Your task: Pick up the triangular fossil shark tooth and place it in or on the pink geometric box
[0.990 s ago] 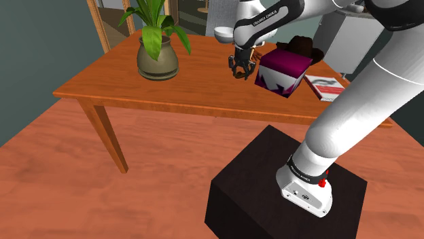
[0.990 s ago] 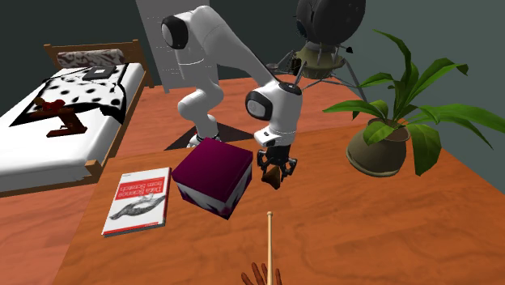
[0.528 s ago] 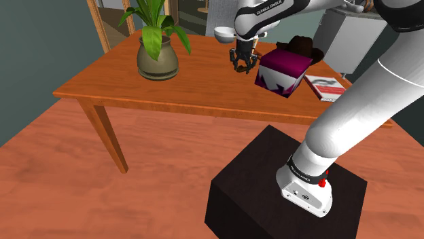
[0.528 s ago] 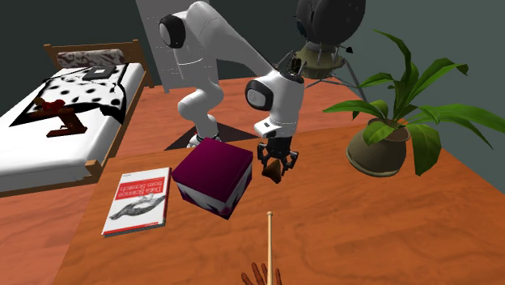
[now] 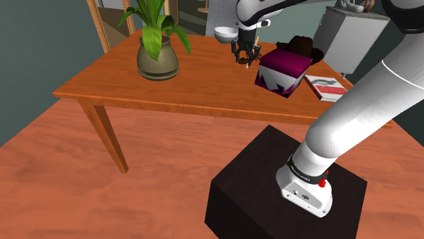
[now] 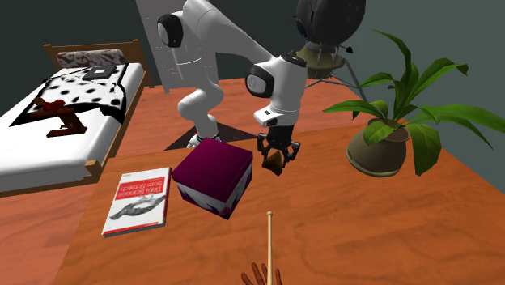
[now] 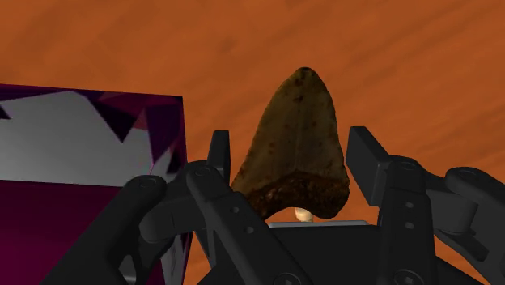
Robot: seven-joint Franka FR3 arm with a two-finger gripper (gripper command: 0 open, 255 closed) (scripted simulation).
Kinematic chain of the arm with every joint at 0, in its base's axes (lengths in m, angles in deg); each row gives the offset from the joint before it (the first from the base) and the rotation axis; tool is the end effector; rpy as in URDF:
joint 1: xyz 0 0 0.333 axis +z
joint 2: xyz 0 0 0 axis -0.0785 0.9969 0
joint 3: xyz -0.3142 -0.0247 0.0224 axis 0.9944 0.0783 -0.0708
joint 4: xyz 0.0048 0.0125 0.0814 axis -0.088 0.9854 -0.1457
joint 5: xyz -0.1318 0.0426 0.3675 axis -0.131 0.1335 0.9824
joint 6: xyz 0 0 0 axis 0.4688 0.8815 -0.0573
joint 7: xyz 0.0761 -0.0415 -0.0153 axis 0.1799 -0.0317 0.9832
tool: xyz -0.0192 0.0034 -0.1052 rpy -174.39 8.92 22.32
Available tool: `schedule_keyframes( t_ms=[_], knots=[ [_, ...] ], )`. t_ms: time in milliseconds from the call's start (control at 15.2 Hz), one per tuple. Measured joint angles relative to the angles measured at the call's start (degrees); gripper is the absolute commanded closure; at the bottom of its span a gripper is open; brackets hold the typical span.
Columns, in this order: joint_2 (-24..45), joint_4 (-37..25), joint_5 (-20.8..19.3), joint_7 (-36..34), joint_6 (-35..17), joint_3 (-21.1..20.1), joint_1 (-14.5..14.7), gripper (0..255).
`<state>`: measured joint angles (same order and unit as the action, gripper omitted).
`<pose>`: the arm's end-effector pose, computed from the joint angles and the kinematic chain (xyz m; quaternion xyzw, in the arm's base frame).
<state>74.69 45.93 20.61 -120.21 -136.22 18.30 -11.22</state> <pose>0.4717 -0.1573 0.4756 0.7568 -0.6480 0.0541 0.0664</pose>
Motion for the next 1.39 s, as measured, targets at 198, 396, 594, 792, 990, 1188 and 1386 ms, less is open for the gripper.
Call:
schedule_keyframes(
  t_ms=[198,396,594,792,990,1188,1386],
  knots=[
    [-0.3,-2.0,0.2,0.3,2.3,-0.1,0.1,255],
    [-0.8,-3.6,0.3,0.5,4.5,-0.3,0.2,255],
    [-1.2,-5.8,0.5,0.9,7.0,-0.4,0.2,255],
    [-1.4,-7.8,0.6,1.3,9.1,-0.5,0.3,255],
    [-1.4,-10.0,0.7,1.7,11.3,-0.5,0.3,255],
    [-1.3,-12.3,0.9,1.9,13.5,-0.7,0.4,255],
    [-1.1,-14.9,1.0,2.4,15.8,-0.7,0.4,255]
  ],
)
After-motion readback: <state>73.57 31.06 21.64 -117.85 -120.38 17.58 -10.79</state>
